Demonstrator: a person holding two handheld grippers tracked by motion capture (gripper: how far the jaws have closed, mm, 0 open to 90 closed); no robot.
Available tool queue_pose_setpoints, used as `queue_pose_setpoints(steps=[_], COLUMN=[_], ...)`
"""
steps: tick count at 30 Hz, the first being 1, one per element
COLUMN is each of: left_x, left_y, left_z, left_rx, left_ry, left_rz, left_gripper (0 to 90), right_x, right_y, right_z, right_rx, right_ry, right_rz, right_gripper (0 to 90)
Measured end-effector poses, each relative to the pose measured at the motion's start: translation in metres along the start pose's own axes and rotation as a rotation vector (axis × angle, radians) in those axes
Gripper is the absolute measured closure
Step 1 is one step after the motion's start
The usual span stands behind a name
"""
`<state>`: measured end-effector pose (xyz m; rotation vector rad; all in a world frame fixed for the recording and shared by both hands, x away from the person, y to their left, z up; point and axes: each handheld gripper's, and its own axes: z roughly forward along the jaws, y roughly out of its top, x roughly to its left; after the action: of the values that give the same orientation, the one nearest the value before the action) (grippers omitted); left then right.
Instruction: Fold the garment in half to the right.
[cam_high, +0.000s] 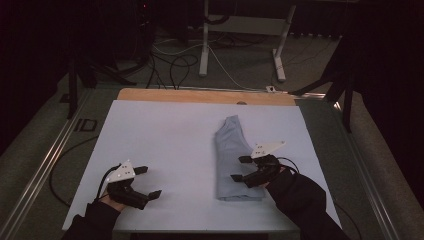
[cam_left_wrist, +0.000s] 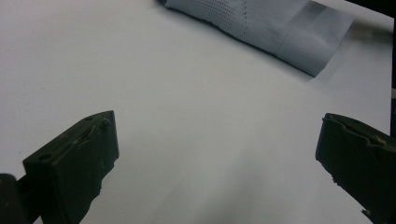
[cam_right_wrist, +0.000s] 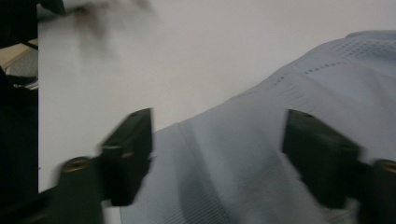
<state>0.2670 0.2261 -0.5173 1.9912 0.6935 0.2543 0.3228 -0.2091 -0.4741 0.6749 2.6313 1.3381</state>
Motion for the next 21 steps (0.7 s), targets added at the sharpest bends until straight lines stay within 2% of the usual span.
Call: queue_pose_setpoints(steps=[1,2,3,8,11,14,16,21], left_x=[0.0,0.001,0.001,0.001,0.0,0.001,0.001,0.002], left_y=[0.0,0.0,0.0,0.001,0.001,0.001,0.001,0.001], left_z=[0.0,0.0,0.0,0.0,-0.001,0.0,0.0,-0.002], left_rx=[-0.001,-0.002,-0.003,-0.002,-0.002,-0.005,-0.007,-0.012], left_ry=[0.0,0.0,0.001,-0.001,-0.001,-0.001,-0.005,0.003], left_rz=[0.001,0.0,-0.001,0.003,0.005,-0.002,-0.007,-0.009], left_gripper=[0.7,0.7,0.7,0.7,0.7,0.7,0.7,0.7], right_x=[-0.002,-0.003,-0.003,-0.004,-0.007,-0.01,-0.012,-0.015], right_y=[0.0,0.0,-0.001,-0.007,-0.017,-0.031,-0.04,-0.061], right_z=[-0.001,-0.002,-0.004,-0.01,-0.015,-0.021,-0.024,-0.032], right_rx=[-0.005,-0.009,-0.016,-0.031,-0.056,-0.073,-0.078,-0.093], right_ry=[0.015,0.034,0.03,-0.018,-0.053,-0.064,-0.058,-0.094], right_rz=[0.011,0.016,0.02,0.021,0.032,0.037,0.047,0.098], right_gripper=[11.5,9.3,9.3,8.9,8.9,9.1,9.4,9.3])
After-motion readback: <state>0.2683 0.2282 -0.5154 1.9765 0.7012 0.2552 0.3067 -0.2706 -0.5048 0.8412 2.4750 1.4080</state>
